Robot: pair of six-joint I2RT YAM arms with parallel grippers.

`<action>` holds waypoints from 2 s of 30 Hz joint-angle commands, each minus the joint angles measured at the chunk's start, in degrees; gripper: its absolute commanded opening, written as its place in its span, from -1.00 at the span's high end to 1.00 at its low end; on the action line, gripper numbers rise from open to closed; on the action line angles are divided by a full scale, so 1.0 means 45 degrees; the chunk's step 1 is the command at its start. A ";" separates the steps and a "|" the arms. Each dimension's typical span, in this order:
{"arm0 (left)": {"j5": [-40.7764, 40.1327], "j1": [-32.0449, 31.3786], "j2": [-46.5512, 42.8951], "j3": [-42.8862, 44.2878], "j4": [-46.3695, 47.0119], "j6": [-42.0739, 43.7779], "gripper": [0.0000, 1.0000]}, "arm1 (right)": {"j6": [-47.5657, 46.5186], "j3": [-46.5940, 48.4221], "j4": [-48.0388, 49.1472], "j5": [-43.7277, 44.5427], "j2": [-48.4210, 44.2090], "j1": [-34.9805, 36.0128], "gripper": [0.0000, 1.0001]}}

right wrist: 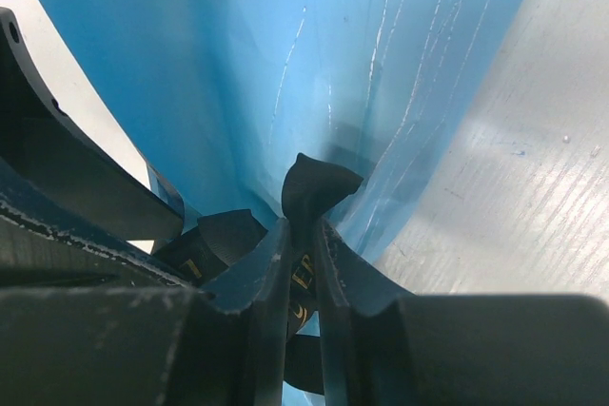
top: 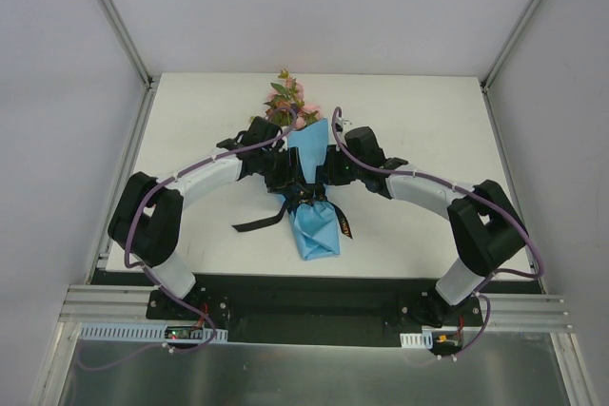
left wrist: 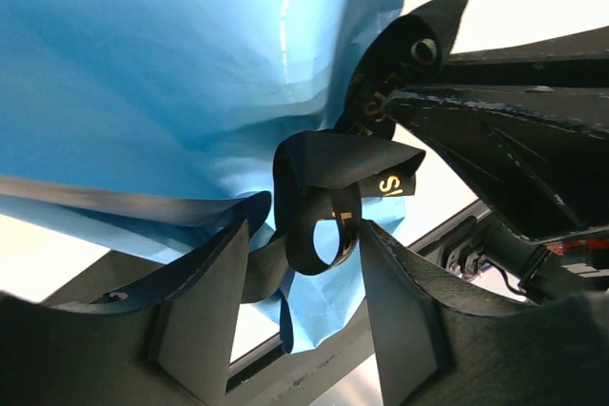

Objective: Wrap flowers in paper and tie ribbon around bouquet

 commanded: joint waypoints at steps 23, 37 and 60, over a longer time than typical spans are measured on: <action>-0.0451 -0.0019 -0.2951 -0.3136 0.0636 -0.0211 1.00 | 0.1063 -0.0653 0.0009 0.0657 -0.0971 -0.0145 0.99; -0.1154 0.0860 -0.4027 -0.5895 0.0636 -0.0777 1.00 | 0.2332 -0.2350 0.0984 0.2101 -0.1224 -0.0516 0.99; -0.1215 0.2150 -0.4612 -0.6852 0.0539 -0.0445 0.85 | 0.2648 -0.2745 0.1984 0.0562 -0.0188 -0.1786 0.87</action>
